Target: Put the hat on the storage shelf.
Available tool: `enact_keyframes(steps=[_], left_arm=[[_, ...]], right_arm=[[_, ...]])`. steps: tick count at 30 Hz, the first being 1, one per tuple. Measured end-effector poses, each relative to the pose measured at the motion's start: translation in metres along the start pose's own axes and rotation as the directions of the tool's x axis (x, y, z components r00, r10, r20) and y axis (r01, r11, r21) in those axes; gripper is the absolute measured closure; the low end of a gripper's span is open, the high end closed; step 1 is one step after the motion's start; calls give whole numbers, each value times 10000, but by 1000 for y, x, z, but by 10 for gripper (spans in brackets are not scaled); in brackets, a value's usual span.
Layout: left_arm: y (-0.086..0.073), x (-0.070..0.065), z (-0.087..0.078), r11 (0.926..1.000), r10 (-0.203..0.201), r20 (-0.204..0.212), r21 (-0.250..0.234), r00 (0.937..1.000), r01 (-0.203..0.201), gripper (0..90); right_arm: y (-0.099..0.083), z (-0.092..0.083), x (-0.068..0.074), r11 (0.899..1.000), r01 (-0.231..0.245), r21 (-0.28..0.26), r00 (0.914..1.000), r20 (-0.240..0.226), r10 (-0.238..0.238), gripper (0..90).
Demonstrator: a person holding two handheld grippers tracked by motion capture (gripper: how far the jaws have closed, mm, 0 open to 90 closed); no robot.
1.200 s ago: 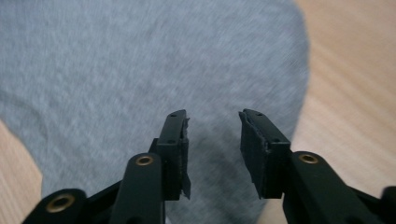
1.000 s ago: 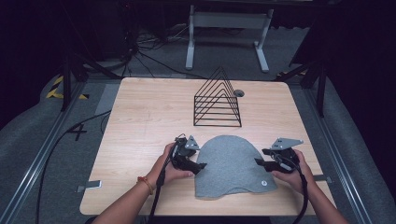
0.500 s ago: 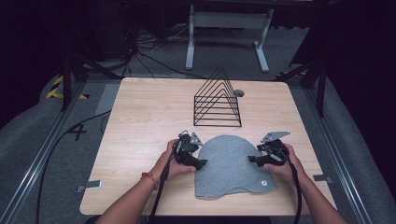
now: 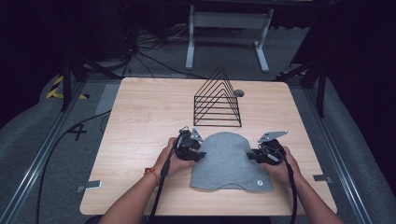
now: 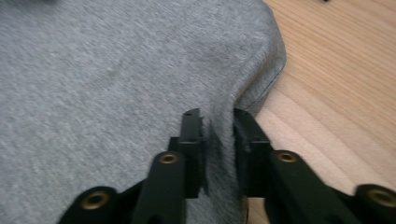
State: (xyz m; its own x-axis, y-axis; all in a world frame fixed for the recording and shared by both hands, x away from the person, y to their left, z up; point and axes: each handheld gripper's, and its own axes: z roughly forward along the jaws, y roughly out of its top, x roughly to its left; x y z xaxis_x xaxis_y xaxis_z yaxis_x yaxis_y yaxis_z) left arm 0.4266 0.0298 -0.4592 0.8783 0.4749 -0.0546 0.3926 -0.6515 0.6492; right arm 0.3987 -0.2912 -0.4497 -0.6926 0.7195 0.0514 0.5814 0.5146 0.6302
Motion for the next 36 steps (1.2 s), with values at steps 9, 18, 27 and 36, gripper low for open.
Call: enact_keyframes(steps=[9, 18, 27, 36], left_arm=[[-2, 2, -1, 9997, -66, 652, -234, 9978, 82, 848], [12, -3, -27, 9960, 257, 450, -872, 9987, -217, 851], [39, -4, -68, 9836, 1221, -389, -1291, 9917, -1262, 851], [73, -1, -114, 9568, 1589, -920, -2312, 9830, -1763, 852]], right_arm=[[-4, -3, -3, 9985, -334, -437, 9991, -272, 323, 849], [6, -30, 2, 9880, 73, -1542, 9991, -406, -138, 851], [36, -58, 11, 9683, 1009, -2283, 9948, 81, -1018, 851], [73, -99, 12, 9348, 1395, -3266, 9902, 481, -1309, 851]])
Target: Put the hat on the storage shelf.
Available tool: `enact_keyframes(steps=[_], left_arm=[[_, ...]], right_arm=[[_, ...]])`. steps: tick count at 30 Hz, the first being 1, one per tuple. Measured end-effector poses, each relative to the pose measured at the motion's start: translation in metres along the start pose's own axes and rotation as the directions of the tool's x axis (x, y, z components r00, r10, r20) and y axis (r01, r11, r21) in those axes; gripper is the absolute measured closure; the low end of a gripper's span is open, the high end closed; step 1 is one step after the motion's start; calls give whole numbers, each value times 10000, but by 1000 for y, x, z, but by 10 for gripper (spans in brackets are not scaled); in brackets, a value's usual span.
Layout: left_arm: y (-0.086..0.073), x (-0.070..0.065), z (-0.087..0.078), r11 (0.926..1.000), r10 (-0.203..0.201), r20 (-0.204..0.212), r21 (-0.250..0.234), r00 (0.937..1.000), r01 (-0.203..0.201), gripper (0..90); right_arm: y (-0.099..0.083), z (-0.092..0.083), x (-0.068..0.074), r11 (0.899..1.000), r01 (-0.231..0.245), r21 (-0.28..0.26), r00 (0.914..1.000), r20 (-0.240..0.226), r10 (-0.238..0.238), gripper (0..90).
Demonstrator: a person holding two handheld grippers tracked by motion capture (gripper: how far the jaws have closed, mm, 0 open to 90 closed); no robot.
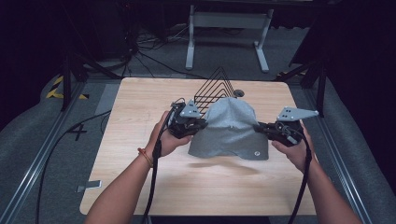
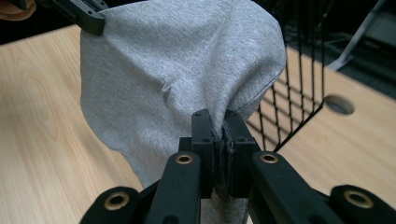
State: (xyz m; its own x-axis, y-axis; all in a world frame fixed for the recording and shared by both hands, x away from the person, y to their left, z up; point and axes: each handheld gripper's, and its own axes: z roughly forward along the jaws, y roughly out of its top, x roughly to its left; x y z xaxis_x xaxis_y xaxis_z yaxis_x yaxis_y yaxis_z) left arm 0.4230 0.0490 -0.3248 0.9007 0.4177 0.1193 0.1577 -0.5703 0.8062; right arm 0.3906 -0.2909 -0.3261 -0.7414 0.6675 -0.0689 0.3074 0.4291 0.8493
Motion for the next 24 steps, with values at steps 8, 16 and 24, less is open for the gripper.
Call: enact_keyframes(steps=[8, 16, 24], left_arm=[[32, 12, -22, 9978, 75, -224, -657, 9997, -89, 851], [66, 28, -32, 9927, 66, -417, -1198, 9991, -116, 853], [104, 53, -49, 9871, 91, -1024, -1584, 9947, -253, 853]], right_arm=[[37, -20, -6, 9970, 362, -689, 9988, 355, -338, 851], [74, -23, -16, 9933, 568, -1006, 9963, 701, -499, 851], [119, -31, -33, 9865, 641, -1509, 9928, 1103, -476, 852]])
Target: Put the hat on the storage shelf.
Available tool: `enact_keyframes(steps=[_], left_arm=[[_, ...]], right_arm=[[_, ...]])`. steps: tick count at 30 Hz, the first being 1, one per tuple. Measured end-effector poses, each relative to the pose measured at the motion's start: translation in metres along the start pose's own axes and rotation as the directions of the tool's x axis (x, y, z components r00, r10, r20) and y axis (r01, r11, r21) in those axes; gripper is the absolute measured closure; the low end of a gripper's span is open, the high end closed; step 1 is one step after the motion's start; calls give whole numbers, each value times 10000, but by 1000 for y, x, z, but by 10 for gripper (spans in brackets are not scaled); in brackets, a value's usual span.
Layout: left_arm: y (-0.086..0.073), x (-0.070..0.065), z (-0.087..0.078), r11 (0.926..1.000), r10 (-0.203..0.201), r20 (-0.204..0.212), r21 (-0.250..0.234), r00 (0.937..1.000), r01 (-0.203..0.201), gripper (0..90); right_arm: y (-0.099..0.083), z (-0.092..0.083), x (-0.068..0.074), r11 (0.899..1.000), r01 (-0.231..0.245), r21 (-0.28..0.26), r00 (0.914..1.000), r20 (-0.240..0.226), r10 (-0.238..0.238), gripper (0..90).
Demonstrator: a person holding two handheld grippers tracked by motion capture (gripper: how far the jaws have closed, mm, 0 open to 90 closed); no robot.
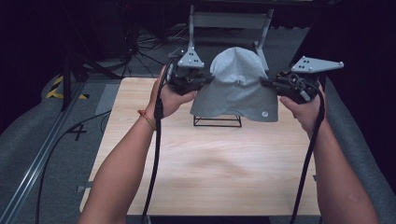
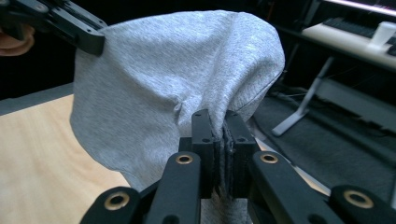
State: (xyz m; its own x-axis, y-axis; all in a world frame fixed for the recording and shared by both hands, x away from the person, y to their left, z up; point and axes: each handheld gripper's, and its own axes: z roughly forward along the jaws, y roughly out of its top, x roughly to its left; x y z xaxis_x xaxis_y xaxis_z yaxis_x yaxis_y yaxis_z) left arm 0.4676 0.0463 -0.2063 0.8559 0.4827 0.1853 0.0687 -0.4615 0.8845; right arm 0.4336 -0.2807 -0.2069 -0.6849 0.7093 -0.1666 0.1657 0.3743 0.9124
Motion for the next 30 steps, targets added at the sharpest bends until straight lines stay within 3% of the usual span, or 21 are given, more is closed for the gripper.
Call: enact_keyframes(steps=[5, 9, 12, 16, 20, 30], left_arm=[[16, 18, 5, 9998, -138, -374, -117, 9992, 134, 853], [19, 26, 13, 9995, -297, -350, -84, 9989, 295, 853], [23, 33, 22, 9995, -321, -541, -24, 9980, 320, 854], [26, 47, 29, 9989, -460, -878, 9, 9951, 463, 853], [27, 55, 38, 9989, -445, -1160, 65, 9923, 456, 853], [11, 67, 64, 9965, -613, -1198, 495, 9909, 676, 854]], right_arm=[[19, 10, -15, 10000, -45, -36, 9995, 306, 46, 851], [26, 18, -23, 9999, -110, -66, 9992, 381, 112, 851], [32, 29, -29, 9999, 68, 107, 9988, 480, -73, 851], [38, 40, -38, 9998, -91, 171, 9983, 569, 81, 851], [42, 54, -47, 9998, -159, 122, 9978, 649, 151, 851], [32, 92, -60, 9974, -381, 607, 9977, 591, 345, 851]])
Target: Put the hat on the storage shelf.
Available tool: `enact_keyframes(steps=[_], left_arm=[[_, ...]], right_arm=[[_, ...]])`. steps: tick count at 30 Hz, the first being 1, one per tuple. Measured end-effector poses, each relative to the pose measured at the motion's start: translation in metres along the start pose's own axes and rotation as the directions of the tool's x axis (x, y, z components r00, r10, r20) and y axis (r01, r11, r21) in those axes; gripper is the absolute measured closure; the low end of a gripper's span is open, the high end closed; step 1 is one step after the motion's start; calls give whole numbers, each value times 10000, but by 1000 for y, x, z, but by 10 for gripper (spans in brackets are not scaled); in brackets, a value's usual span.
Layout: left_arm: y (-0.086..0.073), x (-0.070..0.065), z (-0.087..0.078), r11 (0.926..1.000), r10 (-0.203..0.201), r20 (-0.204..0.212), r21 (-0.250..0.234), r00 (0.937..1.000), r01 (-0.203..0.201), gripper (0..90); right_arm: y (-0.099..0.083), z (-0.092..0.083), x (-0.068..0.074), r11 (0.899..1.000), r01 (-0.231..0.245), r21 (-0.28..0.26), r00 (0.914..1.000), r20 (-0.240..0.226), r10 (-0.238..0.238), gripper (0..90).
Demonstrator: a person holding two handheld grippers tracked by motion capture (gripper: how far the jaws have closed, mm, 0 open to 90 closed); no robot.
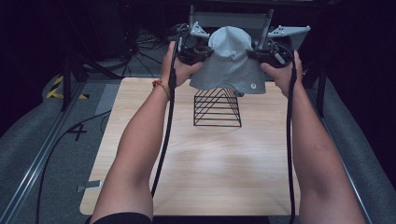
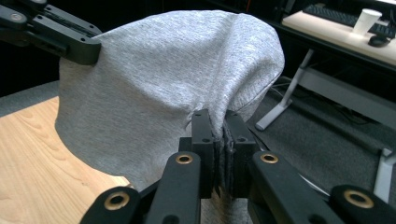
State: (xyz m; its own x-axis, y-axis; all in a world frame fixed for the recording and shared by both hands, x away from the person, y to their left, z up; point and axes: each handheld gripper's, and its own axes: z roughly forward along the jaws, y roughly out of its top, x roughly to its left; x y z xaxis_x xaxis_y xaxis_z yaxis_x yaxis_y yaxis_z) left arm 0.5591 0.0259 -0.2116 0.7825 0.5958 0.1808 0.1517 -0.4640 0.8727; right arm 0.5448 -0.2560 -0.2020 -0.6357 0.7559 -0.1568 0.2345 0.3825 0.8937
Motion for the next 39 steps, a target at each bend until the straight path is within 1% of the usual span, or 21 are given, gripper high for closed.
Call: enact_keyframes(steps=[2, 3, 5, 7, 8, 10, 13, 16, 18, 19, 21, 23, 24, 25, 29, 30, 32, 34, 36, 38, 39], left_arm=[[-2, 2, 3, 9999, 43, -103, 148, 9999, -41, 853], [-3, 4, 5, 9999, -54, -73, 160, 10000, 55, 854], [-5, 6, 5, 9997, -138, 24, 179, 9999, 137, 854], [-7, 7, 3, 9996, -275, 174, 51, 9995, 274, 854], [-9, 8, 0, 9995, -302, 189, 26, 9994, 301, 854], [-13, 9, -5, 9995, -324, 208, -37, 9993, 325, 854], [-19, 10, -14, 9980, -555, 323, -283, 9979, 564, 854], [-24, 9, -25, 9972, -598, 332, -434, 9977, 612, 854], [-27, 9, -32, 9965, -616, 377, -549, 9974, 636, 854], [-29, 7, -36, 9951, -729, 416, -638, 9965, 755, 854], [-30, 6, -38, 9949, -697, 389, -703, 9968, 723, 854], [-34, 2, -43, 9962, -596, 376, -608, 9975, 618, 854], [-35, 1, -43, 9966, -559, 409, -589, 9976, 582, 854], [-39, -1, -43, 9965, -600, 444, -554, 9972, 624, 854], [-46, -2, -41, 9951, -774, 546, -580, 9955, 805, 853], [-52, -1, -39, 9903, -1114, 703, -758, 9913, 1166, 853], [-54, -1, -37, 9907, -1122, 680, -693, 9914, 1168, 853], [-57, 0, -38, 9877, -1256, 759, -843, 9892, 1319, 854], [-57, 1, -40, 9866, -1265, 783, -934, 9889, 1336, 853], [-57, 1, -42, 9838, -1296, 880, -1134, 9877, 1392, 854], [-56, 0, -43, 9858, -1193, 897, -1078, 9888, 1287, 853]], right_arm=[[-1, 5, -2, 9999, 16, 106, 10000, -43, -16, 852], [-2, 7, -2, 9999, 35, 152, 10000, -12, -35, 852], [-3, 10, -3, 9999, -78, 145, 9998, -157, 80, 852], [-4, 11, -2, 9998, -154, 123, 9996, -225, 157, 852], [-4, 11, -1, 9999, -99, 109, 9996, -277, 102, 852], [-4, 9, 1, 9999, -30, 146, 9996, -296, 34, 852], [-4, 5, 4, 10000, -30, 81, 9994, -338, 33, 852], [-4, -5, 10, 9999, 99, -100, 9991, -421, -103, 851], [-4, -11, 13, 9998, 149, -113, 9991, -405, -154, 850], [-4, -13, 14, 9998, 144, -138, 9990, -423, -150, 850], [-5, -19, 17, 9994, 186, -278, 9986, -497, -200, 850], [-6, -21, 19, 9994, 200, -294, 9985, -504, -214, 850], [-8, -21, 22, 9993, 290, -256, 9981, -541, -304, 850], [-10, -21, 24, 9994, 267, -202, 9980, -563, -278, 849], [-16, -19, 26, 9995, 277, -172, 9974, -655, -288, 848], [-21, -18, 26, 9996, 255, -99, 9978, -605, -260, 848], [-23, -18, 26, 9997, 195, -119, 9978, -635, -202, 848], [-27, -19, 24, 9997, 200, -108, 9978, -636, -207, 849], [-29, -20, 22, 9999, 135, -89, 9980, -622, -141, 849], [-31, -22, 19, 9999, 22, -144, 9977, -671, -31, 849], [-32, -23, 18, 9999, -1, -166, 9978, -669, -10, 849]])
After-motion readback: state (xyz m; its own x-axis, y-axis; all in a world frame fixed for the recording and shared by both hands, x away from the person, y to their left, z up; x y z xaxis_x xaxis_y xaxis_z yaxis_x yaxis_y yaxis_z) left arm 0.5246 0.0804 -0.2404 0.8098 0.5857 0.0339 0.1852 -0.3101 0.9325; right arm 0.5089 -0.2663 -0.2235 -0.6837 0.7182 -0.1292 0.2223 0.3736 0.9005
